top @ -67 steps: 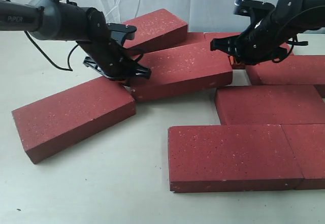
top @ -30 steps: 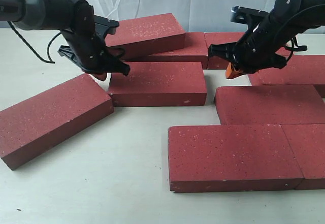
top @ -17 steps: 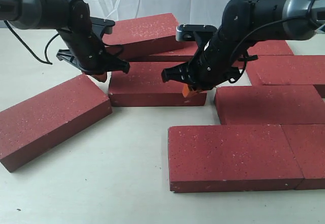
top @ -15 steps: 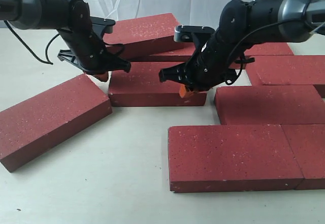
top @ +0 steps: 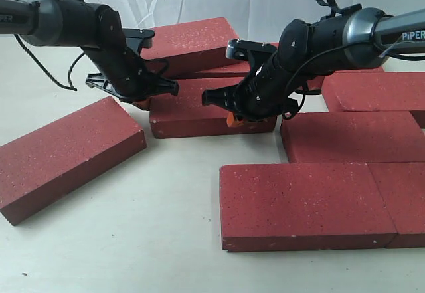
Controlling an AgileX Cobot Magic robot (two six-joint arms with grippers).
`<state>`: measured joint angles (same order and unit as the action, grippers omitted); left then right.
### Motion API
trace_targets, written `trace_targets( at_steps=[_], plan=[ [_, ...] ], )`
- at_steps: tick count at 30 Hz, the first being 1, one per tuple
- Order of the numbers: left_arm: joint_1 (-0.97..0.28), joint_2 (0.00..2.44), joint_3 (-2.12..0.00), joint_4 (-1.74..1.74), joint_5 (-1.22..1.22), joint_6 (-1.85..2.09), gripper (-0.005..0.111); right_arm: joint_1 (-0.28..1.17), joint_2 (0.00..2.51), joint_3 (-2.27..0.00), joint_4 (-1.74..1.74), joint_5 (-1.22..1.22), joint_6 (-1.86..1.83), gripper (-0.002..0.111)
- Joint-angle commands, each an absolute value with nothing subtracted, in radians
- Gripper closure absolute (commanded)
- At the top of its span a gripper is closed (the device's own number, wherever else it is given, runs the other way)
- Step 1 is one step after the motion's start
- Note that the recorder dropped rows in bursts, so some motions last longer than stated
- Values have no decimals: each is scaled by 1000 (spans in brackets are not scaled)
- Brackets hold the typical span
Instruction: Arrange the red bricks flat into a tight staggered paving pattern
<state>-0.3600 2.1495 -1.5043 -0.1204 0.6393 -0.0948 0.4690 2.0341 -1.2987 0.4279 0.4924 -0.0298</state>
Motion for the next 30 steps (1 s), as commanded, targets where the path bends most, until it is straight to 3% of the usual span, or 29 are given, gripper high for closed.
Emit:
trace_targets(
  at_steps=[1,30],
  plan=[
    [-358,2158,-1506,-149,605,-93,107,471,2035,-1301,429,451,-24,109],
    [-404,2158,-1506,-287,517,-68,107,456,1975,-1301,415,470,-24,109]
  ],
)
